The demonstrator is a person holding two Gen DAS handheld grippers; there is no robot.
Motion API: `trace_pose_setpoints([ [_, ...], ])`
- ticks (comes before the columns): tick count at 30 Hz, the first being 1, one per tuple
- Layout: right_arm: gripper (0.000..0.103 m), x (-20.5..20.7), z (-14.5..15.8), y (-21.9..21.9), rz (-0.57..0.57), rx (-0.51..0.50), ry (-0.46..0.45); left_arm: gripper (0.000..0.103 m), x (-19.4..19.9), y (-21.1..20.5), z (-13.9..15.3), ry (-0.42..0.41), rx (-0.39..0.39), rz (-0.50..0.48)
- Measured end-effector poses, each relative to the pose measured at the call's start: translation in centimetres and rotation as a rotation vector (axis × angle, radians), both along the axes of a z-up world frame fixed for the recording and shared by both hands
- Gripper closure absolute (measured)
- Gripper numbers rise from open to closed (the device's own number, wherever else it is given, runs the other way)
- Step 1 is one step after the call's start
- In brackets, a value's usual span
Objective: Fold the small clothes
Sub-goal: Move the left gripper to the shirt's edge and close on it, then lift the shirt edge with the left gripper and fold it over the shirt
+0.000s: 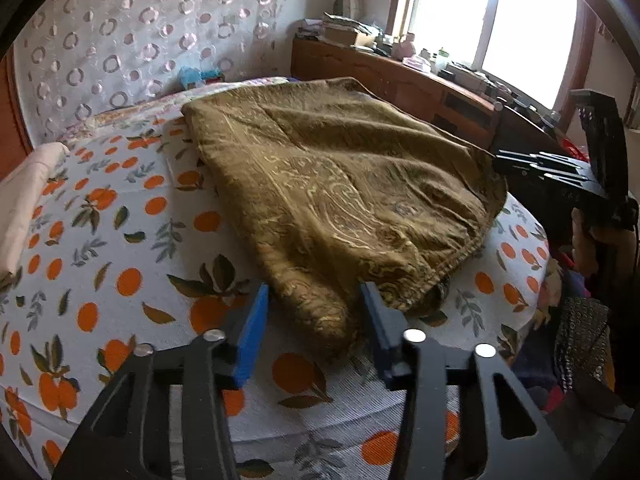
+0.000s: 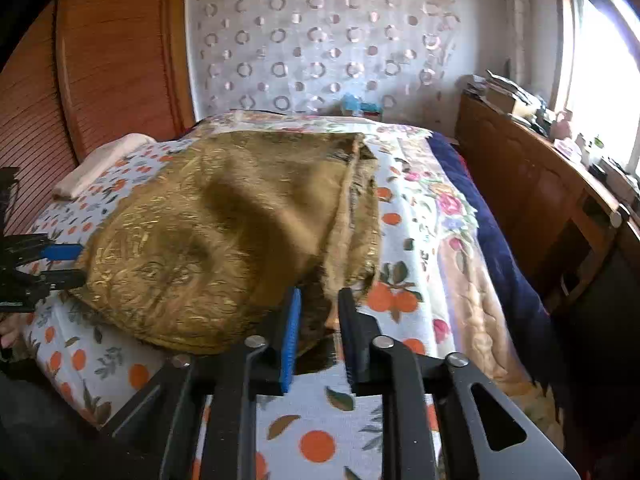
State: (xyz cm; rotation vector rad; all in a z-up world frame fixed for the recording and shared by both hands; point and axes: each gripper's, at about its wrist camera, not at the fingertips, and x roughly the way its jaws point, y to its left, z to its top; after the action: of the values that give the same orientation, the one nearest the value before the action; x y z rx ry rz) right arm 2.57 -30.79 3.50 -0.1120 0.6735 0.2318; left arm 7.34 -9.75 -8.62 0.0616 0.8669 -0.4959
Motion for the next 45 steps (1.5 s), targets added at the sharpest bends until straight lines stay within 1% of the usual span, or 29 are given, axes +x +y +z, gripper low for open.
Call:
trace_pose_setpoints([
  [1,0.078,-0.2,0.1,0.3,0.007,-0.003,-0.005,0.067,0.1,-0.1,-0.1,0.016,-0.011,-0.007],
  [2,0.072,-0.4,0.2,0.6,0.010,-0.010,-0.012,0.076,0.1,-0.1,0.0,0.025,-0.019,-0.014],
  [3,0.068,-0.6,0.4,0.8,0.015,-0.015,-0.019,0.086,0.0,-0.1,0.3,0.017,-0.025,-0.017],
  [5,0.053,-1.0,0.6,1.3,0.026,-0.020,-0.035,0.093,-0.2,-0.1,1.1,-0.001,-0.038,-0.021],
  [6,0.052,-1.2,0.7,1.5,0.031,-0.019,-0.040,0.095,-0.3,0.0,1.5,-0.015,-0.053,-0.019],
  [9,0.052,-1.5,0.7,2.0,0.075,-0.006,-0.027,0.096,-0.4,0.6,3.7,-0.063,-0.124,-0.019],
  [11,0.052,-1.8,0.5,2.8,0.117,0.004,-0.013,0.097,-0.4,0.5,5.2,-0.097,-0.148,-0.020],
  [16,0.052,-1.8,-0.5,4.5,0.179,0.009,0.016,0.097,0.5,-0.1,7.6,-0.161,-0.163,-0.023],
  [19,0.051,-2.0,-0.6,5.1,0.208,0.015,0.012,0.097,1.3,-0.4,8.6,-0.184,-0.170,-0.020],
  [24,0.051,-2.5,0.0,5.3,0.227,0.043,-0.012,0.097,2.2,-0.4,9.1,-0.204,-0.178,-0.002],
  [28,0.050,-3.0,-0.4,5.7,0.253,0.027,-0.006,0.097,2.6,-0.3,9.1,-0.203,-0.185,0.016],
  [31,0.048,-2.9,-1.0,6.2,0.252,-0.008,0.010,0.097,2.7,-0.1,9.1,-0.201,-0.189,0.020],
  [35,0.048,-1.7,-1.6,6.2,0.221,-0.057,0.016,0.097,2.8,0.1,9.0,-0.197,-0.171,0.043],
  [38,0.048,-0.3,-1.9,5.5,0.180,-0.087,0.023,0.097,2.9,0.3,9.0,-0.195,-0.175,0.051],
  [42,0.048,0.7,-1.5,5.6,0.168,-0.098,0.014,0.097,3.1,0.6,9.0,-0.200,-0.177,0.060],
  [43,0.057,0.7,-1.2,5.7,0.166,-0.107,-0.005,0.097,3.1,0.6,9.0,-0.200,-0.178,0.060],
  [44,0.076,0.6,-0.7,5.8,0.170,-0.112,-0.036,0.097,3.1,0.6,9.0,-0.201,-0.175,0.059],
  [45,0.084,0.6,-0.2,6.1,0.182,-0.111,-0.060,0.097,3.2,0.6,9.1,-0.206,-0.166,0.061],
])
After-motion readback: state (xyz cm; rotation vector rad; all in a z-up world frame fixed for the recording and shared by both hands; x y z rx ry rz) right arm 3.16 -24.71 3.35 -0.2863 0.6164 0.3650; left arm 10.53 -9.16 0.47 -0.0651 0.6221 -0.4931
